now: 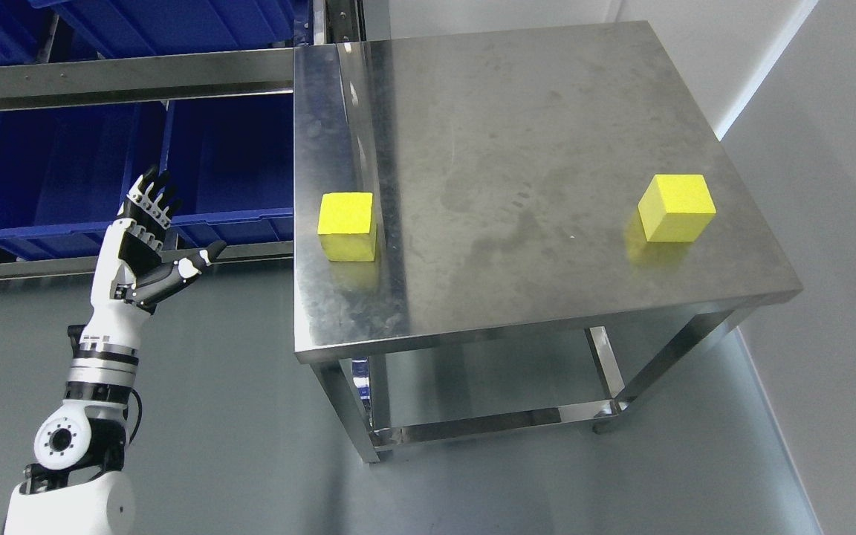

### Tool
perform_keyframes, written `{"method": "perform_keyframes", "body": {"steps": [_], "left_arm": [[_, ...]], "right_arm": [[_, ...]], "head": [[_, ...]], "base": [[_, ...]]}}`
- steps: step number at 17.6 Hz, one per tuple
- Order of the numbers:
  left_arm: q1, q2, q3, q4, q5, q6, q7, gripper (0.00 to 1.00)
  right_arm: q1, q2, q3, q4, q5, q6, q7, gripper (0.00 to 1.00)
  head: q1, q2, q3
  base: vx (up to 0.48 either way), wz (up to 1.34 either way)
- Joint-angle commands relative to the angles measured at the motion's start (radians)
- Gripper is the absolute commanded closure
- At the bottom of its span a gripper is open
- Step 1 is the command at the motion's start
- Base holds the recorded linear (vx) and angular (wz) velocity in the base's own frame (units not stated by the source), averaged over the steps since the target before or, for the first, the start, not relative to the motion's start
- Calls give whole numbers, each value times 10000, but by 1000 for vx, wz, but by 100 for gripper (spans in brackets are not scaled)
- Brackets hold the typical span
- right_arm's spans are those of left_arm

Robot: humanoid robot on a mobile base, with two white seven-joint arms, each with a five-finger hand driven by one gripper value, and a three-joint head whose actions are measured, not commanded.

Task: Move yellow foam block to right shelf middle
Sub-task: 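Raise the left hand and swing it toward the nearer yellow foam cube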

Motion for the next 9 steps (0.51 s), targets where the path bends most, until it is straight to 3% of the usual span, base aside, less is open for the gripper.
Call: {"method": "perform_keyframes", "body": {"steps": [1, 6, 9], "left_arm": [[57, -26, 16, -52, 1, -16, 1, 0], [41, 524, -30, -220, 1, -428, -748, 0], [-172, 1443, -30, -220, 1, -1562, -2690, 0]], "right_arm": [[-15, -175, 0, -175, 0, -2, -4, 0], [-15, -175, 0, -175, 0, -2, -4, 0], [-31, -175, 0, -175, 0, -2, -4, 0]], "head": [[0, 0, 0], [0, 0, 0], [0, 0, 0]], "base": [[0, 0], [0, 0], [0, 0]]}}
